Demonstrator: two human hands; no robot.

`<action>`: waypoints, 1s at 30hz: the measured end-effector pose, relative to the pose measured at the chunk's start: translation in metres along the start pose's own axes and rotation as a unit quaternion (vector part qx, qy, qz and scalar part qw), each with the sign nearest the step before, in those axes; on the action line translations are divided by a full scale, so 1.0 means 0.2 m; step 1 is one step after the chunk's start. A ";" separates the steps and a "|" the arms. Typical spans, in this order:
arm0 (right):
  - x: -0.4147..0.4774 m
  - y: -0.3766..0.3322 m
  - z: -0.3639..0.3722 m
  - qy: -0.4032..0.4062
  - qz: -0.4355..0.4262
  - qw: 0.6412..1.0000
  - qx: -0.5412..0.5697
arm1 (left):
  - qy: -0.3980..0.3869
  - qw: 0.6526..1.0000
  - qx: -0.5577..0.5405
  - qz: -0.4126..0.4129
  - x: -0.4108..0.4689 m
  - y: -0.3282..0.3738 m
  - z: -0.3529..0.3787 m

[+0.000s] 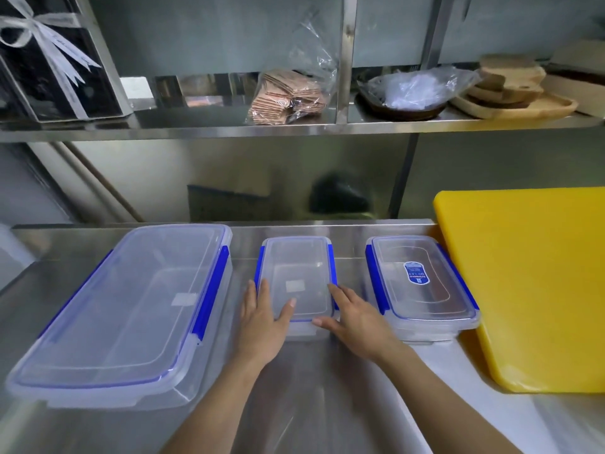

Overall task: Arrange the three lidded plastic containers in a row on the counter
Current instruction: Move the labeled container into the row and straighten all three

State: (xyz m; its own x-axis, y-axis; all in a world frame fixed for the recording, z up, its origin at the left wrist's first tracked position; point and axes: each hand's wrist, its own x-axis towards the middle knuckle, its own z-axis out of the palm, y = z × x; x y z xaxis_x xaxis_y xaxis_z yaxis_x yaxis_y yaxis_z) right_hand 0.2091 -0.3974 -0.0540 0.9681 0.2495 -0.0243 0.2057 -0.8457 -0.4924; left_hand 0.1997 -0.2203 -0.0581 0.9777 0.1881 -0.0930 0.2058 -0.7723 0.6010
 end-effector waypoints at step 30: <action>0.02 -1.00 0.35 -0.185 0.013 0.887 0.422 | 0.060 0.975 0.212 0.019 -0.08 -0.54 -0.71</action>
State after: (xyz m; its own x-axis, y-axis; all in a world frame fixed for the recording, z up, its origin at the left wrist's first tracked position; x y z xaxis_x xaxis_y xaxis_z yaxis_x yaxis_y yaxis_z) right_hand 0.1620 -0.1935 -0.0161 0.8259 0.5042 -0.2521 -0.1481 -0.2375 -0.9600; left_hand 0.1562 -0.0542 -0.0090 0.9783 0.2044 0.0329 0.1926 -0.9569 0.2175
